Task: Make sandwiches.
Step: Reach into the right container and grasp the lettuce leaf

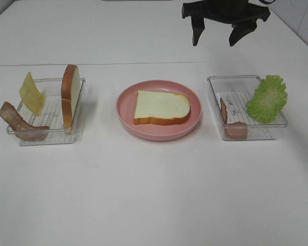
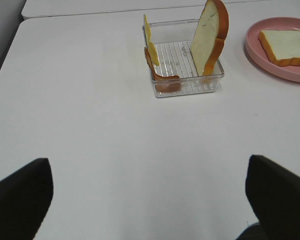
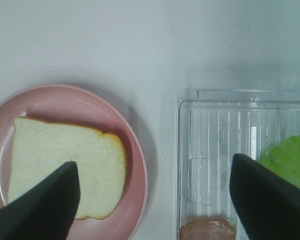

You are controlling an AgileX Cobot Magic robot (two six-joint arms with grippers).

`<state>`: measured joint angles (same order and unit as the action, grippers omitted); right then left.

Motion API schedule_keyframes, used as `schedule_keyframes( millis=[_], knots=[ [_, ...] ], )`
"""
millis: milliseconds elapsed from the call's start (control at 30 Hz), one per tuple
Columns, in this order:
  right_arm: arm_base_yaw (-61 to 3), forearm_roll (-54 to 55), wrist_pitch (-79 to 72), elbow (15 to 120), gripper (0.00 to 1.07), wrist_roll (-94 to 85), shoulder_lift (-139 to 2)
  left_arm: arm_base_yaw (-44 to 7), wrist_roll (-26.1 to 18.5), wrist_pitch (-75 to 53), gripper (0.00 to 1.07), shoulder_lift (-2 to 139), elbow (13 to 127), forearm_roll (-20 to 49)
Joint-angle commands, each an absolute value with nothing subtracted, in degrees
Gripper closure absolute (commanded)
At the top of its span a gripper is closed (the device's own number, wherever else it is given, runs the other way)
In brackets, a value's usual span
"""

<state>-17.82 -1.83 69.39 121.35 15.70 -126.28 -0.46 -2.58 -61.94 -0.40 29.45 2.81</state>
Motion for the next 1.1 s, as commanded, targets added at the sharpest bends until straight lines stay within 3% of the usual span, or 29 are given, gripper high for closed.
schedule_keyframes(
  millis=[33, 233, 300, 533, 1100],
  knots=[
    [-17.5, -3.3, 76.2, 122.2, 0.31, 16.2, -124.4, -0.7, -2.4, -61.6, 0.06, -1.0, 29.5, 2.9],
    [-14.4, -3.6, 76.2, 120.4, 0.31, 14.6, -121.8, -0.7, -2.4, -61.6, 0.06, -1.0, 29.5, 2.9],
    [-9.6, -2.3, 76.2, 115.9, 0.31, 13.5, -118.7, -0.7, -2.4, -61.6, 0.06, -1.0, 29.5, 2.9],
    [-3.6, 1.6, 76.2, 107.1, 0.31, 9.9, -116.9, -0.7, -2.4, -61.6, 0.06, -1.0, 29.5, 2.9],
    [1.0, 1.0, 76.2, 104.7, 0.31, 7.3, -120.4, -0.7, -2.4, -61.6, 0.06, -1.0, 29.5, 2.9]
  ],
)
